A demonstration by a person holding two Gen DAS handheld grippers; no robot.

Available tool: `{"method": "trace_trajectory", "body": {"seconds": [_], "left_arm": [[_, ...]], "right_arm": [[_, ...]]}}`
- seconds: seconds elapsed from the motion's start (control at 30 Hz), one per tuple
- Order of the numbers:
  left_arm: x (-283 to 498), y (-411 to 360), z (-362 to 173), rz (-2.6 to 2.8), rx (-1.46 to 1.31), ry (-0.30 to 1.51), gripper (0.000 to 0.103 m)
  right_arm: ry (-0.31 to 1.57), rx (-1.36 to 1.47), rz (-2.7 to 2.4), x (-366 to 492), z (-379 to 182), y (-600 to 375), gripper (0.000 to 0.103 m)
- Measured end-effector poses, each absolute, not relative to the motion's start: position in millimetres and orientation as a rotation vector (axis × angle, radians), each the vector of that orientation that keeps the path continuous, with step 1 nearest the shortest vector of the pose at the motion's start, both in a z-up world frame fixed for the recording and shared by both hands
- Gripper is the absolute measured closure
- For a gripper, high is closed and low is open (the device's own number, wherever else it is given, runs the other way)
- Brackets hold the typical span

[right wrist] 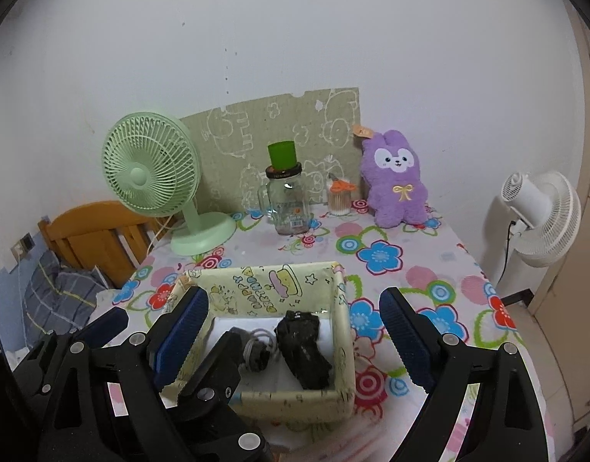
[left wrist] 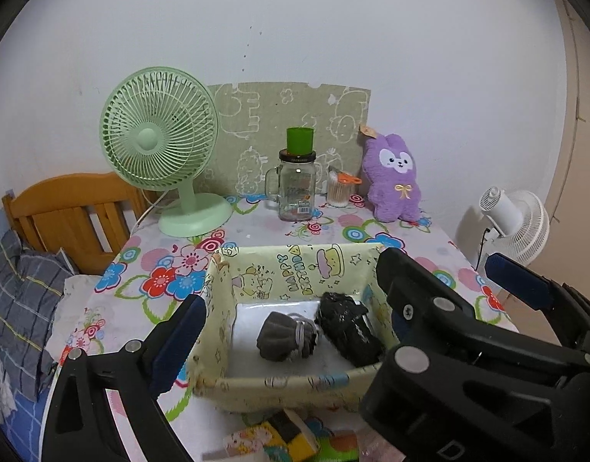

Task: Organize soft objects
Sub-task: 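Open both grippers to drop the glove and black bag into the box, then grasp the white towel with the left gripper while the right gripper grasps the green tissue pack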

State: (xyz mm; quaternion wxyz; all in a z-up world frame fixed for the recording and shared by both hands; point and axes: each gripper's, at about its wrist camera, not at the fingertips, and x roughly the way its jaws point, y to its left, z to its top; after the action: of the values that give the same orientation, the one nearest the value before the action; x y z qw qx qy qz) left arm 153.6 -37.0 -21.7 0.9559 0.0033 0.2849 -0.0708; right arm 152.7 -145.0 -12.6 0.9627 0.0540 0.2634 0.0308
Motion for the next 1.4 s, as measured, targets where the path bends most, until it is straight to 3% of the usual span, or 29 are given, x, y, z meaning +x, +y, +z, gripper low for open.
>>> {"method": "trace_trajectory", "body": {"seconds": [1.4], "left_arm": [[53.4, -35.8, -71.5, -0.131, -0.029, 0.580, 0.001]], "right_arm": [[0.534, 0.019, 0.051, 45.5, -53.2, -143.3, 0.004]]}}
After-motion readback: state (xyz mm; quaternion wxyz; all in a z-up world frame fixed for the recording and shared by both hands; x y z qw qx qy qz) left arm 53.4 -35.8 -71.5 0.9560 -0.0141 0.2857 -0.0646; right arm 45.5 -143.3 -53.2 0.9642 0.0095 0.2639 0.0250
